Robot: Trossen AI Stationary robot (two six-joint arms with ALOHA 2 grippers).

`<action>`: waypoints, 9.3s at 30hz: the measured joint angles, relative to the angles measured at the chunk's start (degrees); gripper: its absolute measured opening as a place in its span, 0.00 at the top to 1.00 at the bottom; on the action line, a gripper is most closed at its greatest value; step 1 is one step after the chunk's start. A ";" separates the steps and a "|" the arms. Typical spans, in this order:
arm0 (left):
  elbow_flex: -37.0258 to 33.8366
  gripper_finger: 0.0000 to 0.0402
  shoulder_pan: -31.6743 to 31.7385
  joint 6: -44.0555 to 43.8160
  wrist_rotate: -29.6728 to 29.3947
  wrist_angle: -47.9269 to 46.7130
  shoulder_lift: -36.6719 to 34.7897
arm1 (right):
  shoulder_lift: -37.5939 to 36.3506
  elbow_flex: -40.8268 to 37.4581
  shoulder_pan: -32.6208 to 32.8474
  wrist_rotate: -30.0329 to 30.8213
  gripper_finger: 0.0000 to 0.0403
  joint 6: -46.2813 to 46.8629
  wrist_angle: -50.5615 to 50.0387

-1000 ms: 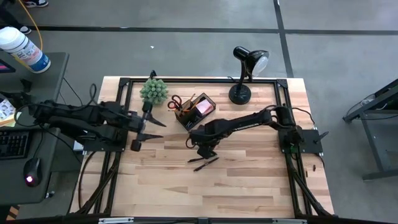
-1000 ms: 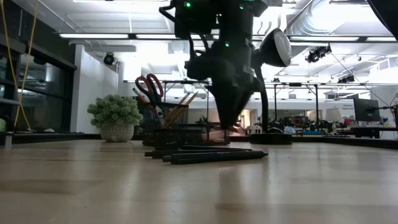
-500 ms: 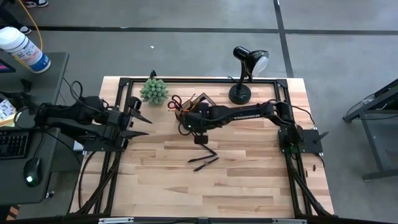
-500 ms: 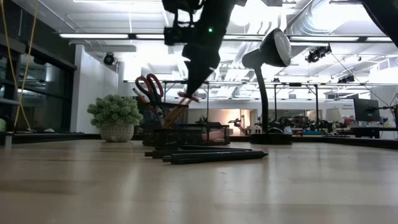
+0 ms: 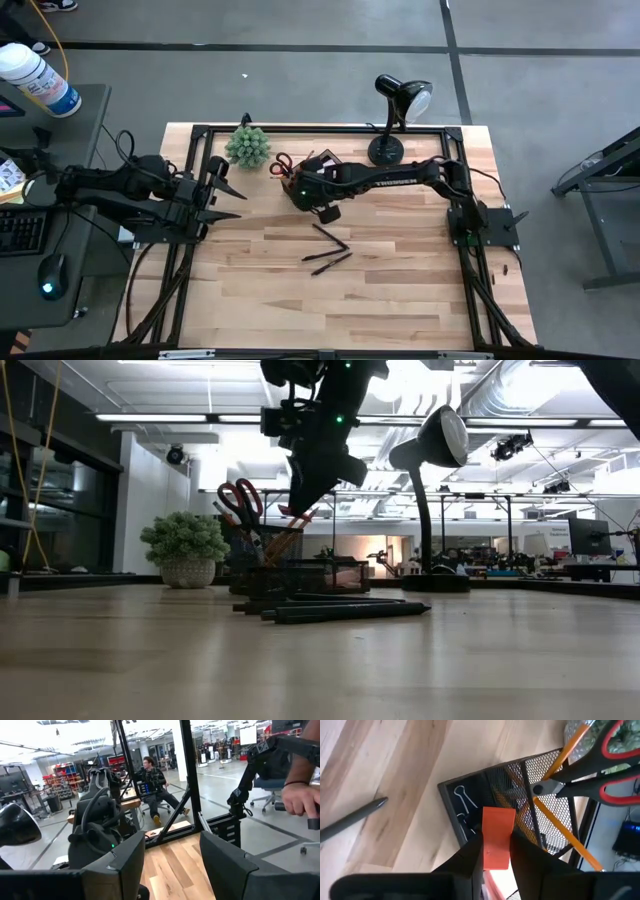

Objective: Pick and place office supplies into organizer
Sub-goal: Put the orange eraser into the black desk organizer, then put the bottom black pen into the black desk organizer

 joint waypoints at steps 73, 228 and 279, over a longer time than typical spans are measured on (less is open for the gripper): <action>-0.04 0.55 0.02 4.61 -1.57 -1.52 0.02 | 3.37 6.95 -0.44 -1.60 0.74 16.09 -8.70; -0.02 0.55 0.01 -3.78 -29.77 -9.31 21.07 | -36.11 -31.54 15.70 -5.44 0.78 68.33 -10.12; -0.02 0.55 0.01 -23.52 -18.21 -6.75 21.07 | -36.11 -31.54 14.43 -16.19 0.91 60.86 6.21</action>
